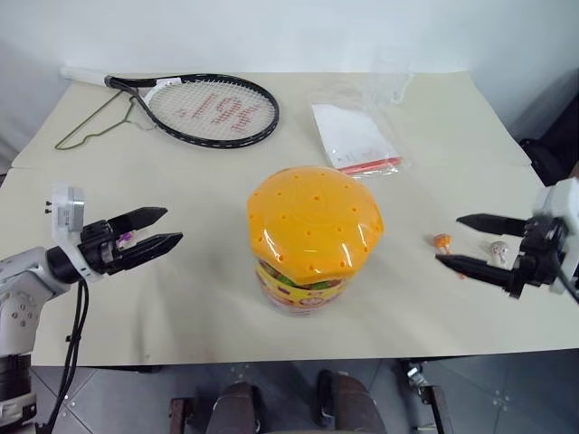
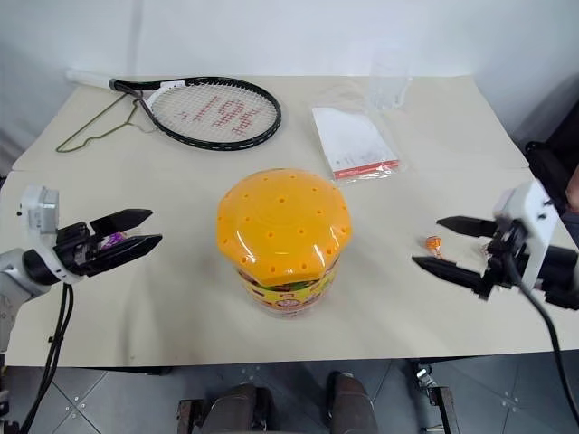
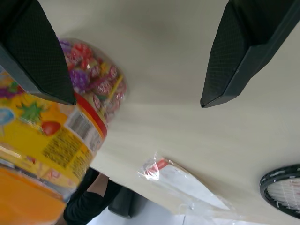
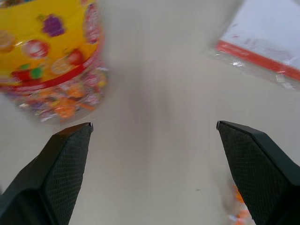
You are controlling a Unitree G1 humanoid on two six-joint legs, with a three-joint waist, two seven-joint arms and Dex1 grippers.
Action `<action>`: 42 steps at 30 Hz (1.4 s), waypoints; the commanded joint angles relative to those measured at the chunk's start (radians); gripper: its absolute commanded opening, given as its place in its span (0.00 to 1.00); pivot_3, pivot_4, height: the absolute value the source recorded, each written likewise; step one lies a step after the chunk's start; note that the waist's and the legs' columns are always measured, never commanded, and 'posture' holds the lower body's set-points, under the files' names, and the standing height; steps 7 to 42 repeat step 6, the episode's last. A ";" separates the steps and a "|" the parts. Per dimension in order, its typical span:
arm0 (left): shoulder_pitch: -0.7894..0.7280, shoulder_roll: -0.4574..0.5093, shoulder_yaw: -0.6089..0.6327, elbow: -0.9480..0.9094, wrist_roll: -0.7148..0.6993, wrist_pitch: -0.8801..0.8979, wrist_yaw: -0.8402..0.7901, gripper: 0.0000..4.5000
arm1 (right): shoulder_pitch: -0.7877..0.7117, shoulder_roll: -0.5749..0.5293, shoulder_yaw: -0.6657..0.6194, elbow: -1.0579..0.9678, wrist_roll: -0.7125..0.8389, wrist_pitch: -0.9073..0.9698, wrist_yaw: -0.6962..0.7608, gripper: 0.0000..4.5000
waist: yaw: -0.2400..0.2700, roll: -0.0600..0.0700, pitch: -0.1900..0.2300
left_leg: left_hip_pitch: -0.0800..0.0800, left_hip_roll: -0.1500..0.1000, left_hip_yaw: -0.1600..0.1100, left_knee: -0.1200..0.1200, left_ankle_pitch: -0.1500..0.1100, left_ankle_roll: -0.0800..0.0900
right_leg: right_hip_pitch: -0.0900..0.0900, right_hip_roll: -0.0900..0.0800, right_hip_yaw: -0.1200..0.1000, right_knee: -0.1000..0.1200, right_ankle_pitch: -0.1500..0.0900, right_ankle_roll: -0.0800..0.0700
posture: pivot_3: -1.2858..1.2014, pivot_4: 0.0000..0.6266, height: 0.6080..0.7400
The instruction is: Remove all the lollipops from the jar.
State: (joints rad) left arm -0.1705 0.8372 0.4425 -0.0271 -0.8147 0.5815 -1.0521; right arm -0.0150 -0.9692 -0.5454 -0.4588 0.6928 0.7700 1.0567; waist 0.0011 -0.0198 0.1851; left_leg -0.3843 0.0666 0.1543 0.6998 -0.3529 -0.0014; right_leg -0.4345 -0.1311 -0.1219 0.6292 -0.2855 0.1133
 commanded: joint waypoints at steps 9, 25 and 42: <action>0.047 -0.001 0.096 -0.031 0.052 -0.143 -0.018 1.00 | 0.024 0.030 0.033 -0.016 0.003 -0.093 -0.007 0.99 | 0.002 0.000 0.000 | 0.004 0.000 -0.001 0.000 0.000 0.000 | 0.005 0.000 0.000 0.000 0.000 0.000 | 0.52 0.24 1.00; 0.047 -0.001 0.096 -0.031 0.052 -0.143 -0.018 1.00 | 0.024 0.030 0.033 -0.016 0.003 -0.093 -0.007 0.99 | 0.002 0.000 0.000 | 0.004 0.000 -0.001 0.000 0.000 0.000 | 0.005 0.000 0.000 0.000 0.000 0.000 | 0.52 0.24 1.00; 0.047 -0.001 0.096 -0.031 0.052 -0.143 -0.018 1.00 | 0.024 0.030 0.033 -0.016 0.003 -0.093 -0.007 0.99 | 0.002 0.000 0.000 | 0.004 0.000 -0.001 0.000 0.000 0.000 | 0.005 0.000 0.000 0.000 0.000 0.000 | 0.52 0.24 1.00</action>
